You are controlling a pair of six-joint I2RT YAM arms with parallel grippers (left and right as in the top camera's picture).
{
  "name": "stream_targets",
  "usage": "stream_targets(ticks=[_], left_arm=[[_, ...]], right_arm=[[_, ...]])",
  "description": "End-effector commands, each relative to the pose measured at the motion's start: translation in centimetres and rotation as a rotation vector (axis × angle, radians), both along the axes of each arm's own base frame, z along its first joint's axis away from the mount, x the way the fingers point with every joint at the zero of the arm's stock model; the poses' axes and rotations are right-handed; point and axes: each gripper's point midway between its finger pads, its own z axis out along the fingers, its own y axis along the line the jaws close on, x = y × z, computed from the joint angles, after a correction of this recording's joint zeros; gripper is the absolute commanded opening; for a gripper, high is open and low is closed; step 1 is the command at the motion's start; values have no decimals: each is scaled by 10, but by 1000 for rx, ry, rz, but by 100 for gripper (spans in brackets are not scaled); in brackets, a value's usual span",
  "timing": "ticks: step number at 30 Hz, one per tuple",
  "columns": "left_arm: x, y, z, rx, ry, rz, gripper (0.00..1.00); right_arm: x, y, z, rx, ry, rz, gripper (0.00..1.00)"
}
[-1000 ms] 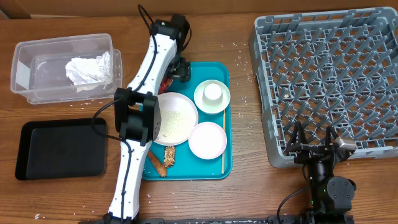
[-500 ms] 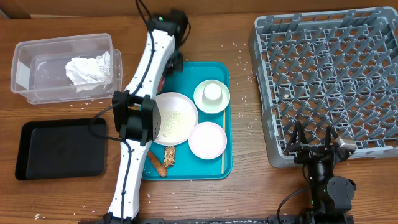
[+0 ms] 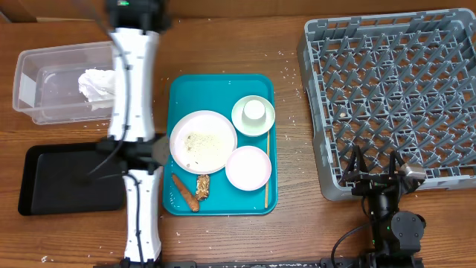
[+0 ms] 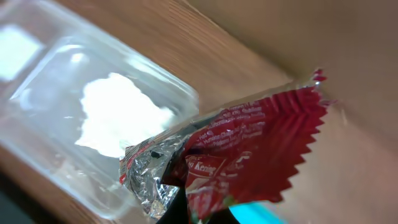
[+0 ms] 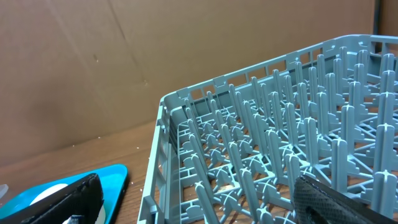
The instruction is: Sort waste into correct bins and load items into the dishwasher
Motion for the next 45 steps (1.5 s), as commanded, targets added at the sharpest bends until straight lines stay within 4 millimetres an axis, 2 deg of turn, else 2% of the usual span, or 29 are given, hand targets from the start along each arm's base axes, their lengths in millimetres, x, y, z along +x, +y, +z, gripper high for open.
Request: stream_targets(ticks=[1,8,11,12,13,14,15,18,22,25,29,34,39,43,45], left_arm=[[-10,60,16,-48,-109,262,4],[-26,133,-8,-82,-47,400,6],[-33,153,-24,-112,-2,437,16],[-35,159,-31,-123,16,448,30],[-36,164,-37,-136,29,456,53],[-37,167,-43,-149,43,462,80],[-39,171,-52,-172,64,469,98],[-41,175,-61,-200,85,474,100],[-39,171,-56,-221,79,439,100],[-38,157,-47,-267,83,347,100],[-39,126,-25,-380,63,191,100],[-47,87,28,-488,-32,-15,100],[-61,35,87,-525,-131,-317,100],[-75,-13,120,-521,-180,-495,100],[-83,-45,133,-537,-193,-585,100]], right_arm=[[0,-1,-1,-2,-6,-6,100],[0,-1,-1,-2,-6,-6,100],[0,-1,-1,-2,-6,-6,100],[0,-1,-1,-2,-6,-6,100],[0,-1,-1,-2,-6,-6,100],[0,-1,-1,-2,-6,-6,100],[0,-1,-1,-2,-6,-6,100],[0,-1,-1,-2,-6,-6,100],[0,-1,-1,-2,-6,-6,100],[0,-1,-1,-2,-6,-6,100],[0,-1,-1,-2,-6,-6,100],[0,-1,-1,-2,-6,-6,100],[0,-1,-1,-2,-6,-6,100],[0,-1,-1,-2,-6,-6,100],[0,-1,-1,-2,-6,-6,100]])
